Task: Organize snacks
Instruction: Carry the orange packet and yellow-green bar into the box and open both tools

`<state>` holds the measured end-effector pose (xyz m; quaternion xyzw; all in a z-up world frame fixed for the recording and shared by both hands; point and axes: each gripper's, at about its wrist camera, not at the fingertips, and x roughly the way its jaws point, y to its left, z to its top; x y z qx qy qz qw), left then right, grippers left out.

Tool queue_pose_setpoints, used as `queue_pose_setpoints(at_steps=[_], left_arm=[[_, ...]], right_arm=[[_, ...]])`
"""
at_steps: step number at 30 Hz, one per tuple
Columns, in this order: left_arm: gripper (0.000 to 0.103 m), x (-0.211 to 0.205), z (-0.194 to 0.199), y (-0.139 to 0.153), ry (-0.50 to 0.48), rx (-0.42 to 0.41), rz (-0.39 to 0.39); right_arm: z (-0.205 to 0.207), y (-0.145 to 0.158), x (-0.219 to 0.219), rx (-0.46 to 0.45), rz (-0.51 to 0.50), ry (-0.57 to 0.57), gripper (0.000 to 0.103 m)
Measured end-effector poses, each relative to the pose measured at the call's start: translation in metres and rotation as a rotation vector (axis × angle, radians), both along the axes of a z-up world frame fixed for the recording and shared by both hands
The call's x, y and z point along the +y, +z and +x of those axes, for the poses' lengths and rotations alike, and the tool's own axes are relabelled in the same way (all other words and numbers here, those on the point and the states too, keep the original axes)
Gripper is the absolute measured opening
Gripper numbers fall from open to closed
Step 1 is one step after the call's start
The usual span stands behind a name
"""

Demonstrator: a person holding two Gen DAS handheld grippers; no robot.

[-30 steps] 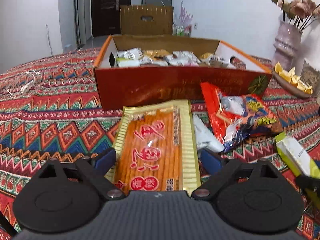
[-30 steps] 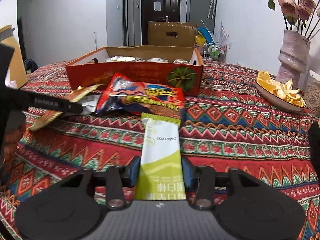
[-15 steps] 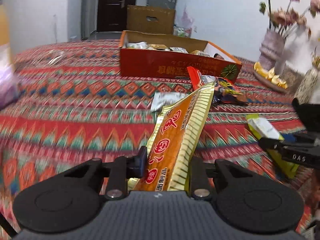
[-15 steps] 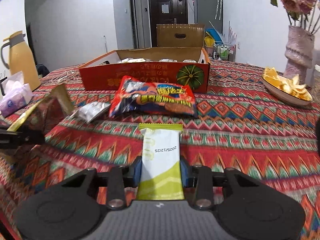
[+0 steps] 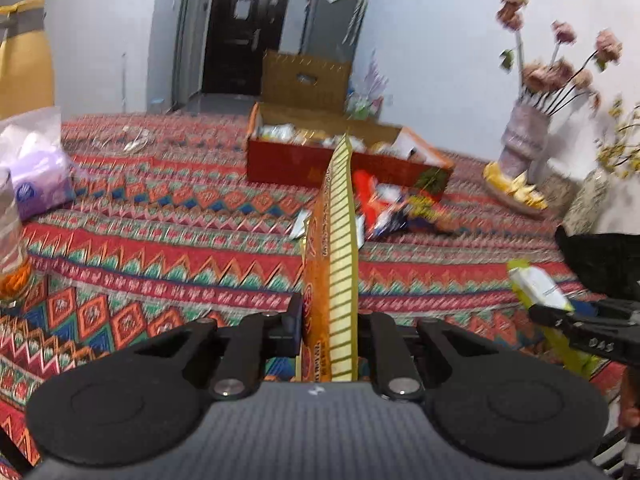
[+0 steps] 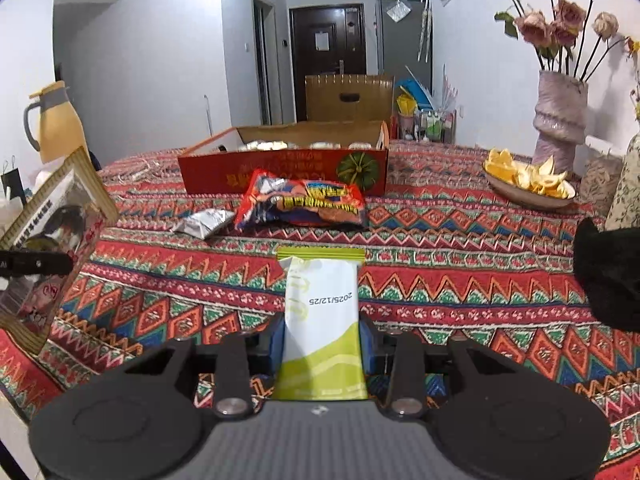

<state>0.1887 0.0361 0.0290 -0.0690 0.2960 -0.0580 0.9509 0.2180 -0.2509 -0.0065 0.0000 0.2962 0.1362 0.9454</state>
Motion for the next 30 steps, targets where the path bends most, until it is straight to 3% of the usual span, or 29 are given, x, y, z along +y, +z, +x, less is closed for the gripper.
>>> queue_pose_setpoints(at_steps=[6,14,17,21,25,30], left_arm=[[0.014,-0.003,0.01,0.017,-0.01,-0.037,0.015],[0.014,0.001,0.079,0.059,-0.023,-0.129,0.034],[0.014,0.002,0.121,0.073,-0.033,-0.168,0.054],[0.014,0.004,0.192,0.074,-0.025,-0.15,0.075],[0.014,0.01,0.27,0.057,0.042,-0.087,0.064],[0.014,0.009,0.346,0.02,0.132,0.013,0.123]], right_arm=[[0.005,0.003,-0.005,-0.014,0.018,-0.012,0.035],[0.065,0.044,-0.008,-0.131,-0.008,0.014,0.035],[0.109,0.062,-0.005,-0.15,0.017,0.046,0.035],[0.181,0.069,0.003,-0.138,0.087,0.052,0.035],[0.27,0.06,0.014,-0.051,0.232,0.016,0.035],[0.356,0.039,0.048,0.012,0.184,-0.037,0.035]])
